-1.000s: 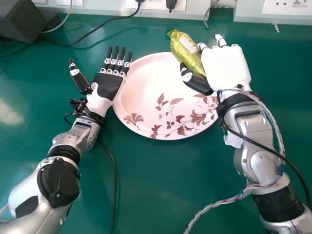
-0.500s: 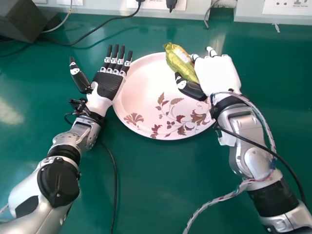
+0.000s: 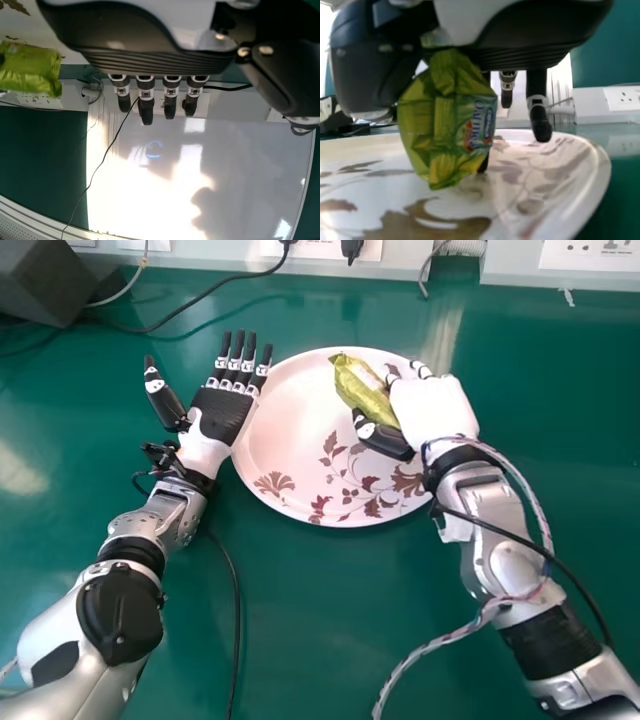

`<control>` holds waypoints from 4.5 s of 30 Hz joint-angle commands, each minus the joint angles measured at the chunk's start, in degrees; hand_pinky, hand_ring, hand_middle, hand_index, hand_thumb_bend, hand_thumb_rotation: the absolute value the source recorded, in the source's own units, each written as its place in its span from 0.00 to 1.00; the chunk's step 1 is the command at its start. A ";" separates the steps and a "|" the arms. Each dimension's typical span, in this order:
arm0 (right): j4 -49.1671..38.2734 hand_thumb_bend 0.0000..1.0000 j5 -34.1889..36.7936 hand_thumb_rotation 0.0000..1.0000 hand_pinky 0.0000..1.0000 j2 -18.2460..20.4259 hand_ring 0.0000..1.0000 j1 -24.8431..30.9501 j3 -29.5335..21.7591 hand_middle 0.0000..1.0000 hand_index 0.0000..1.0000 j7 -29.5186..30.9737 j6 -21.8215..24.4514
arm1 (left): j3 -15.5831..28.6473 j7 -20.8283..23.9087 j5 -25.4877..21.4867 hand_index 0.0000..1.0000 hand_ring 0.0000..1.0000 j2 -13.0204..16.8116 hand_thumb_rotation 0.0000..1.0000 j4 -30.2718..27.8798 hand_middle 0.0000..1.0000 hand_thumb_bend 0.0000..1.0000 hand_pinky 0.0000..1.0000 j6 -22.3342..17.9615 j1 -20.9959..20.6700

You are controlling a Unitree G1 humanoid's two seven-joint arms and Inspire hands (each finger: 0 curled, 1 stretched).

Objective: Pick up biscuit and place it in the plate

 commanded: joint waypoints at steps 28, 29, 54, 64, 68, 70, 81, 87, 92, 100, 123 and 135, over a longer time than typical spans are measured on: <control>14.76 0.23 7.01 0.00 0.16 0.68 0.23 -3.00 6.09 0.31 0.48 -6.26 -1.14 | -0.25 -1.82 0.29 0.99 0.87 -0.30 0.36 0.42 0.94 0.98 0.86 1.59 1.01; 15.26 0.23 7.22 0.00 0.16 0.65 0.23 -3.00 6.39 0.31 0.48 -6.47 -1.34 | -0.25 -1.85 0.29 0.99 0.87 -0.28 0.36 0.43 0.93 0.99 0.86 1.64 1.01; 16.62 0.57 13.14 0.06 0.31 -0.25 0.38 -2.51 7.86 0.55 0.57 -6.22 -3.29 | -2.46 -7.04 2.48 0.95 0.88 -0.98 0.36 0.34 0.94 0.98 0.90 -2.33 1.82; 17.21 0.61 13.23 0.20 0.32 1.30 0.40 -3.73 8.30 0.57 0.58 -7.19 -3.34 | -2.20 -7.71 2.54 0.96 0.89 -0.90 0.37 0.36 0.94 0.97 0.90 -1.65 2.13; 17.90 0.64 13.36 0.25 0.33 2.25 0.41 -4.69 8.56 0.60 0.59 -7.09 -3.15 | -2.45 -9.21 2.68 0.97 0.89 -0.91 0.38 0.10 0.94 0.96 0.90 -1.76 2.36; 18.06 0.65 13.47 0.31 0.33 2.80 0.41 -5.10 8.66 0.61 0.59 -7.19 -2.92 | -2.54 -10.03 2.71 0.97 0.89 -0.91 0.38 -0.04 0.95 0.96 0.90 -1.72 2.49; 18.07 0.72 14.80 0.43 0.37 4.43 0.46 -6.05 8.17 0.71 0.64 -9.51 -2.47 | -2.68 -13.78 2.55 0.96 0.88 -1.08 0.34 -0.22 0.94 0.96 0.89 -0.79 2.47; 18.69 0.75 15.29 0.49 0.42 5.19 0.50 -6.75 7.93 0.71 0.65 -10.62 -2.39 | -2.86 -14.17 2.71 0.98 0.89 -1.36 0.34 -0.51 0.94 0.96 0.90 -0.98 2.29; 18.76 0.76 15.46 0.46 0.44 5.89 0.52 -7.25 8.20 0.72 0.65 -11.11 -1.92 | -3.38 -14.88 3.15 0.98 0.89 -1.30 0.34 -0.71 0.94 0.96 0.90 -1.29 2.31; 17.80 0.79 15.67 0.47 0.48 7.33 0.59 -6.91 8.26 0.79 0.66 -12.54 -1.34 | -3.60 -16.17 3.22 0.99 0.88 -0.95 0.33 -0.70 0.95 0.96 0.89 -0.77 2.34; -17.49 0.81 3.17 0.67 0.59 1.17 0.72 1.25 4.92 0.79 0.78 10.05 16.74 | -3.89 -17.27 3.63 0.97 0.94 -0.76 0.57 -1.02 0.99 0.99 0.97 -4.04 2.37; -26.91 0.81 -4.81 0.71 0.59 0.74 0.72 4.46 1.11 0.80 0.78 17.87 16.99 | -4.12 -16.73 3.54 1.00 0.97 -0.69 0.73 -0.97 1.00 1.00 0.92 -4.29 2.34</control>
